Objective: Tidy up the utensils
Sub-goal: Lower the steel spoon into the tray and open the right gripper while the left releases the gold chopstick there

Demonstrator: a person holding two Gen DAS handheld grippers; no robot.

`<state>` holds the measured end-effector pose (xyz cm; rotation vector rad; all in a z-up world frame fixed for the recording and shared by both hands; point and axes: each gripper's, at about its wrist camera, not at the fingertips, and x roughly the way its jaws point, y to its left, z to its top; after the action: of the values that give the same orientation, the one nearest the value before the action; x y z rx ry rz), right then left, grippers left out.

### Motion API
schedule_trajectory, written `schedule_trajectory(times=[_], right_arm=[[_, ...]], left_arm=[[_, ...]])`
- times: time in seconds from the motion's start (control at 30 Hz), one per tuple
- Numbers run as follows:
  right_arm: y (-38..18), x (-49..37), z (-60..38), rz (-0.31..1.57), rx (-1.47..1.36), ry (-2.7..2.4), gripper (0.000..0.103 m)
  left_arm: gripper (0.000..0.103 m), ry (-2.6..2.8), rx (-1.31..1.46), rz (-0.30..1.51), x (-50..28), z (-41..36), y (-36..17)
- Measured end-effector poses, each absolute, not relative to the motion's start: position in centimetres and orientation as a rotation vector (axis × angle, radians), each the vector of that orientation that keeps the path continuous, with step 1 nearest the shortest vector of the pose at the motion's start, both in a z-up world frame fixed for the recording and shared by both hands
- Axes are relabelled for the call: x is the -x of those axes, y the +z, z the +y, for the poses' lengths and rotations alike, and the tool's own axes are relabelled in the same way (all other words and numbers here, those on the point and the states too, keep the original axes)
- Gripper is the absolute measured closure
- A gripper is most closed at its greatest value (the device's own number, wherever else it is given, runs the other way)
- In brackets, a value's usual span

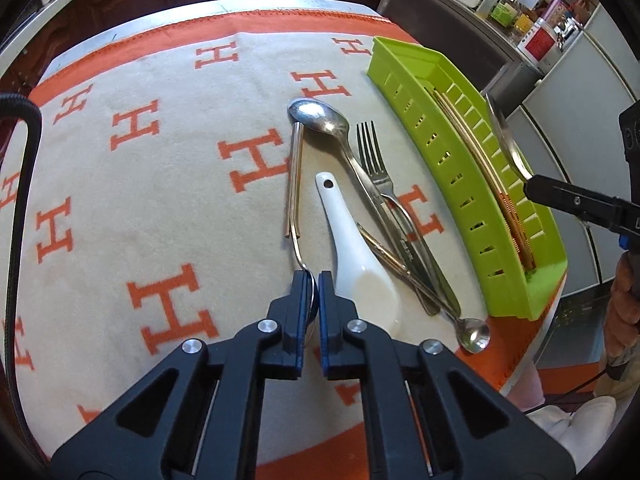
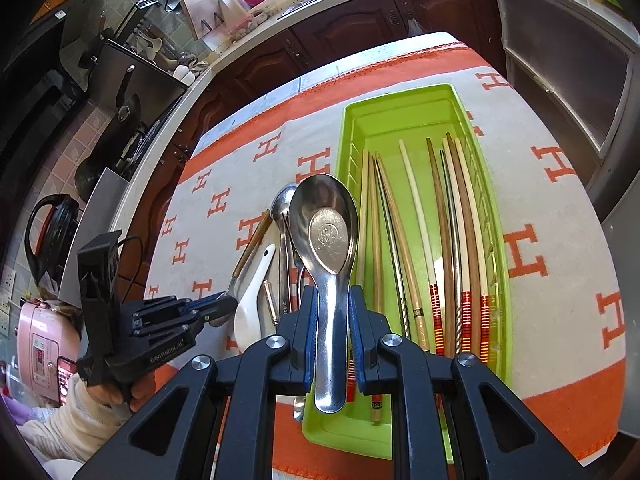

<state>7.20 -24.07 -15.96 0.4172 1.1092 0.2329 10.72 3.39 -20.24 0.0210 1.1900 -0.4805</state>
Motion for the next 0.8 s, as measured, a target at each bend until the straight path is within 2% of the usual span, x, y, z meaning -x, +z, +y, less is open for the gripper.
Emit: schedule_trajectory(times=[0.27, 0.43, 0.8], right_arm=[[-16.4, -6.8, -25.4, 1.103, -0.458, 0.196, 0.089], [-17.2, -6.7, -26.5, 1.105, -0.484, 0.133, 0.089], [-18.2, -10.7, -29.4, 1.091, -0.483, 0.047, 0.089]], left_arm=[[0.1, -0.447, 0.034, 1.103, -8.5, 3.0, -15.0], [0.1, -0.511, 0.022, 1.052, -8.4, -0.1, -12.1], [0.1, -0.566, 0.033, 1.111, -12.1, -10.1, -13.2]])
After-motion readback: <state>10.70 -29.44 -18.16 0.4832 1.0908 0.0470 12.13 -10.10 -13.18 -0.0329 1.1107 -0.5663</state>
